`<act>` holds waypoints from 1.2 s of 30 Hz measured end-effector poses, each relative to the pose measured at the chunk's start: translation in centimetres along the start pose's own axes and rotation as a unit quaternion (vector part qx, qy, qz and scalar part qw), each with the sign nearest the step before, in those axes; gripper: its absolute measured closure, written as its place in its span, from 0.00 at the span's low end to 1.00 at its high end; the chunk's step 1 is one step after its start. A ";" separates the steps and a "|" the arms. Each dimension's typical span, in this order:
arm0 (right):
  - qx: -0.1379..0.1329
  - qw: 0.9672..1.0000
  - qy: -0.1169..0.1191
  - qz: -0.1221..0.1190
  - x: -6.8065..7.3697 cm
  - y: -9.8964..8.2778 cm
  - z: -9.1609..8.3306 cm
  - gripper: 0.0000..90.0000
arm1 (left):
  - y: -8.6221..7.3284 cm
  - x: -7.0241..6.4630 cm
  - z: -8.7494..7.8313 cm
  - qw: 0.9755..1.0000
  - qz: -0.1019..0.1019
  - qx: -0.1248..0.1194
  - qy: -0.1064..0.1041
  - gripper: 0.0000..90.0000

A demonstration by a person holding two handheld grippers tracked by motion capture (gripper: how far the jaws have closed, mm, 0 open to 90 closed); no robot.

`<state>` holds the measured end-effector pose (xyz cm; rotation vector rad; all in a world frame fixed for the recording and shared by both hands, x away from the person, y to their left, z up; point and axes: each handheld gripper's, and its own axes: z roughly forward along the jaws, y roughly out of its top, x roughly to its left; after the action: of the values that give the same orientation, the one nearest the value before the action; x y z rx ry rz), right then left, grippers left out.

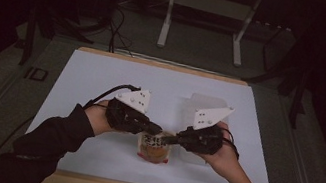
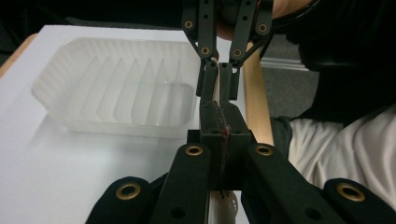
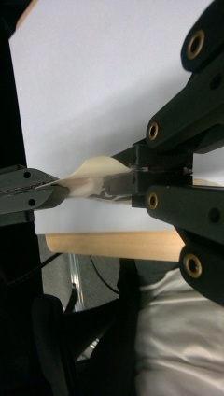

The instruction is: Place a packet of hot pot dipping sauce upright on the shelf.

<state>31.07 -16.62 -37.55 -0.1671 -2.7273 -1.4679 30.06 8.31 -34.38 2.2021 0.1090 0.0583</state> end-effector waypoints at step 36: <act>-0.045 0.993 -0.077 -0.071 -3.8 1.3 -9.5 1.00 | -7.5 -0.6 -4.1 0.969 -0.068 -0.206 0.116 0.02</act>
<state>34.86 -24.13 -31.58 -0.0929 -2.8469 -1.6849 28.66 15.89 -37.98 1.7613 0.3466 0.2412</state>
